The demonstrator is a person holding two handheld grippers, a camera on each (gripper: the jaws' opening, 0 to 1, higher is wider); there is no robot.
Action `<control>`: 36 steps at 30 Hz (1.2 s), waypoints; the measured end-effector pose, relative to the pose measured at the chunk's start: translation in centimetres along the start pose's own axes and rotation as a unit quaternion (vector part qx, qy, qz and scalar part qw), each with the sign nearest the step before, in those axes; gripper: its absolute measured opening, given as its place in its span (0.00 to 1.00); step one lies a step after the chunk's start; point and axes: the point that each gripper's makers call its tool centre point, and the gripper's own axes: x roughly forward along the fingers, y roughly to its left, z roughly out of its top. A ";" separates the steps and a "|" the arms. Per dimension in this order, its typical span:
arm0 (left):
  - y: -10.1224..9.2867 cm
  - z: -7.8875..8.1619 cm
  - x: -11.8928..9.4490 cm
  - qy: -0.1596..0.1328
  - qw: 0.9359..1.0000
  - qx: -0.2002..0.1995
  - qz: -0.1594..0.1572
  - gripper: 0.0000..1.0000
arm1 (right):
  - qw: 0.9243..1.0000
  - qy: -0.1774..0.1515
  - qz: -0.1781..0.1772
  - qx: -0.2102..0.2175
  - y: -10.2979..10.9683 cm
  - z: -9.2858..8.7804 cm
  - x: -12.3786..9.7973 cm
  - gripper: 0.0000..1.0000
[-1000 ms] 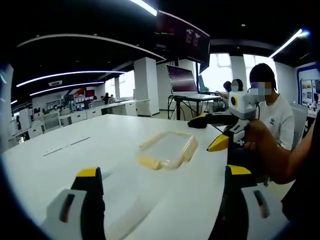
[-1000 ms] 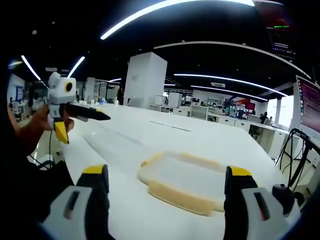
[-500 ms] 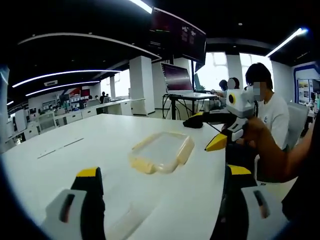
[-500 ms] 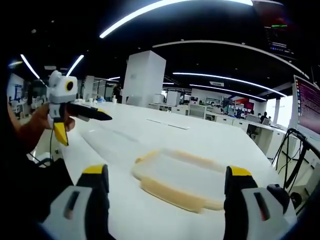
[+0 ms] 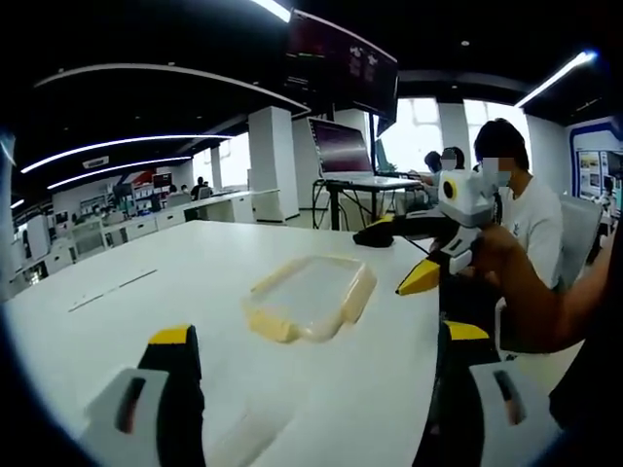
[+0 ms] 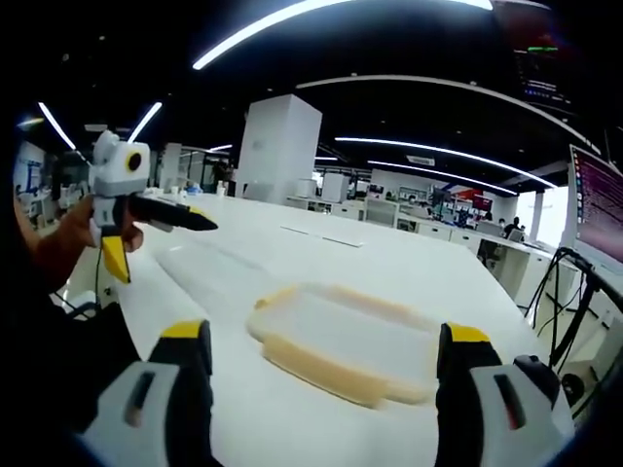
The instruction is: Snap each plastic latch of the storage box into its locked position after aligning the lid with the box until every specified latch is closed and the lid sits flush.
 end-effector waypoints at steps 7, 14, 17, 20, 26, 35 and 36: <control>-0.3 0.0 0.7 0.003 1.000 0.001 -0.007 1.00 | 1.000 0.006 -0.004 -0.002 -0.2 -0.3 -0.2 0.95; -0.4 0.0 1.1 0.007 1.000 0.001 -0.011 1.00 | 1.000 0.011 -0.009 -0.003 -0.9 -0.7 -0.2 0.95; -0.3 0.0 1.2 0.007 1.000 0.001 -0.009 1.00 | 1.000 0.013 -0.009 -0.002 -1.1 -1.0 -0.2 0.95; -0.2 0.0 1.4 0.007 1.000 0.000 -0.009 1.00 | 1.000 0.015 -0.007 -0.002 -1.1 -1.1 -0.1 0.95; -0.5 0.3 2.1 0.007 1.000 0.003 -0.014 1.00 | 1.000 0.025 -0.003 -0.012 -1.7 -1.5 0.1 0.94; -0.8 0.1 2.7 0.011 1.000 0.001 -0.017 1.00 | 0.999 0.029 -0.006 -0.015 -2.6 -1.5 -0.3 0.94; -0.8 0.0 2.7 0.012 1.000 0.001 -0.017 1.00 | 0.999 0.030 -0.006 -0.016 -2.7 -1.5 -0.3 0.94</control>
